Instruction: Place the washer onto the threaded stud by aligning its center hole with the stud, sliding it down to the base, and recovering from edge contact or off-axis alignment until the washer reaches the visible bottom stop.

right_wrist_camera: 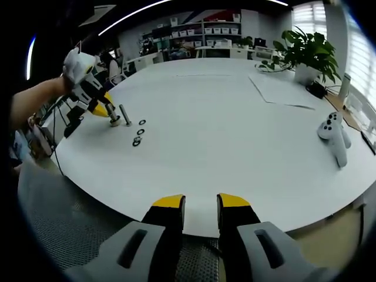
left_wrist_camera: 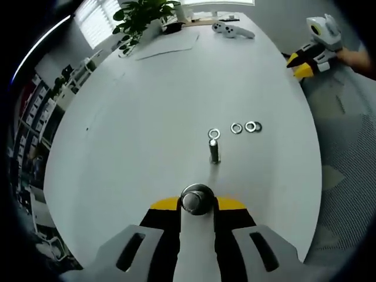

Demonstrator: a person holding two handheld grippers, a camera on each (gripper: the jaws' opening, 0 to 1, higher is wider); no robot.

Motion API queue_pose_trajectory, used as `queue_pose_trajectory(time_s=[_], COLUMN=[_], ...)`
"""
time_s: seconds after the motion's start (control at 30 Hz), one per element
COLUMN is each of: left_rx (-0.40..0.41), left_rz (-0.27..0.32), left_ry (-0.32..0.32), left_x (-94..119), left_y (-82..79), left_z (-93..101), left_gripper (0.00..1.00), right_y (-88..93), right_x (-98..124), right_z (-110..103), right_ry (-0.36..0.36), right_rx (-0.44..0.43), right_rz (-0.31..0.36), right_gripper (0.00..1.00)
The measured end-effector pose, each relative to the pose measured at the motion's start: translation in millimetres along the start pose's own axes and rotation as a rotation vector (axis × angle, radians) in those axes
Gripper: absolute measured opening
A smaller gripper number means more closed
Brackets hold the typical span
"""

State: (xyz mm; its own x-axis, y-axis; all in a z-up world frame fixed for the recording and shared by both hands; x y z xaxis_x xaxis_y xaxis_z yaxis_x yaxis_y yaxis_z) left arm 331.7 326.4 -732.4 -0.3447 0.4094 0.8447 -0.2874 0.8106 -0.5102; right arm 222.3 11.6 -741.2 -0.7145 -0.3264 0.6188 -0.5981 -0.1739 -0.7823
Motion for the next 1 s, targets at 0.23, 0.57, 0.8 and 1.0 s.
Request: queue_pose_trajectory(time_s=[0.23, 0.57, 0.8, 1.0], left_rx=[0.017, 0.024, 0.046, -0.023], left_rz=[-0.025, -0.039, -0.034, -0.01], left_ry=[0.017, 0.032, 0.054, 0.048], left_x=[-10.4, -14.3, -15.1, -11.6], left_y=[5.9, 6.8, 7.7, 10.8], left_z=[-0.5, 0.6, 0.1, 3.9], left_gripper=[0.18, 0.18, 0.2, 0.23], right_y=[-0.3, -1.5, -1.9, -2.0], right_x=[-0.1, -0.3, -0.2, -0.2], right_z=[-0.2, 0.2, 0.2, 0.3], right_ry=[-0.002, -0.005, -0.004, -0.003], right_rx=[-0.001, -0.008, -0.012, -0.013], right_rz=[0.003, 0.018, 0.022, 0.024], right_gripper=[0.24, 0.24, 0.24, 0.24])
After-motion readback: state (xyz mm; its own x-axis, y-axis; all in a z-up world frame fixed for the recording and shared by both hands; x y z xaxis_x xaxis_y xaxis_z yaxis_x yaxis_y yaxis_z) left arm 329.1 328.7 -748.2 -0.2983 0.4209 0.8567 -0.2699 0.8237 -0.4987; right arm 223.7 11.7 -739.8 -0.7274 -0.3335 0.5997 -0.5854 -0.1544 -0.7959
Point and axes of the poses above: the point that each gripper's makers call its tool centre point, and the gripper's own axes: x roughly backward along the fingers, z roughly to its right, y roughly out of its underside, the point moved 3 cm from there along x, roughly backward along the fingers, and after that the axes turned 7 degrees about z, right-handed, at the moved point
